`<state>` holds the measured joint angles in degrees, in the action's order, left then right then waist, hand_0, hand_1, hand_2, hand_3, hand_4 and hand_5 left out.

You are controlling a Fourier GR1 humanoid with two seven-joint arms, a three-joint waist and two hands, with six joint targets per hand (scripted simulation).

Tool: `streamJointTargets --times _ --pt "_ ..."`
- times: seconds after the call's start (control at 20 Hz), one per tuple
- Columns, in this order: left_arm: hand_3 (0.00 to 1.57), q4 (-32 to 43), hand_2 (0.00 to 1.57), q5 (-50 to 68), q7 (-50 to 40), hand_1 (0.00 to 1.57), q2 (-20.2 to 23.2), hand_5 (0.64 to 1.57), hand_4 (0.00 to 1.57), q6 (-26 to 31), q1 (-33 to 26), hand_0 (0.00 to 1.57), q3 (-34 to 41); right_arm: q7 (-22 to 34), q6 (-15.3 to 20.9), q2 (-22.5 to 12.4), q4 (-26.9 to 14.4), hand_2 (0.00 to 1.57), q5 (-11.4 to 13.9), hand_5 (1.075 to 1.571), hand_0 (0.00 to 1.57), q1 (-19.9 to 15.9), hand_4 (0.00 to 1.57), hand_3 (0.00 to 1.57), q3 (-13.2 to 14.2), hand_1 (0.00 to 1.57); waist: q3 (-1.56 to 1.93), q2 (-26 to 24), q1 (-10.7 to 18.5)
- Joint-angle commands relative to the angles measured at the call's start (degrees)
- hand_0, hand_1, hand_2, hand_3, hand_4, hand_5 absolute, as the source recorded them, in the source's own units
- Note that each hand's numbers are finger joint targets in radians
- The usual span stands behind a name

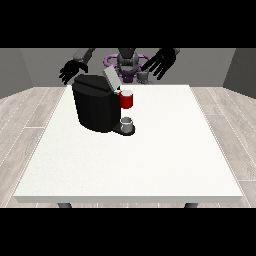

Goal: Insert the coffee pod into the coffee machine and close the lid

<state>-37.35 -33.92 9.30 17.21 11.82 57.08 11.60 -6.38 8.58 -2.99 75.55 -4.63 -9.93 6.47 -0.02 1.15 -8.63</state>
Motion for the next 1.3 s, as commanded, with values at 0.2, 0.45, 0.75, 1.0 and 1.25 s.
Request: streamJointTargets --times 0.2,0.45,0.75,1.0,1.25 --pt "0.0 -0.87 0.0 11.44 4.13 0.0 -8.0 1.571 0.0 1.17 -11.95 0.0 7.44 -0.52 -3.27 -3.12 1.38 0.0 1.53 1.571 0.0 6.0 0.37 0.0 -1.39 0.0 -0.02 -10.44 6.44" --pt "0.0 -0.25 0.0 15.96 3.79 0.0 -11.27 1.571 0.14 1.25 -17.69 0.0 10.5 8.47 -5.68 -3.91 7.77 0.0 0.25 1.571 0.0 2.92 0.26 0.0 -4.18 0.0 -0.07 -16.14 6.86" --pt "0.0 -4.16 0.0 18.68 3.4 0.0 -12.73 1.571 0.0 4.75 -23.36 0.0 9.44 7.11 -7.99 -6.16 7.81 0.0 -0.31 1.571 0.0 1.66 0.0 0.0 -3.01 0.0 0.03 -16.31 12.95" --pt "0.0 -8.63 0.0 22.4 2.29 0.0 -15.77 1.571 0.06 6.12 -26.24 0.0 9.07 11.4 -9.63 -7.49 8.39 0.0 -0.24 1.571 0.0 -2.28 0.0 0.0 -3.84 0.0 0.02 -16.09 15.33" --pt "0.0 -14.89 0.0 26.03 1.74 0.0 -17.12 1.571 0.0 4.47 -32.69 0.0 3.11 8.61 -10.23 -7.76 5.57 0.0 2.66 1.571 0.0 -3.21 0.22 0.0 -4.81 0.0 0.04 -15.23 16.93"
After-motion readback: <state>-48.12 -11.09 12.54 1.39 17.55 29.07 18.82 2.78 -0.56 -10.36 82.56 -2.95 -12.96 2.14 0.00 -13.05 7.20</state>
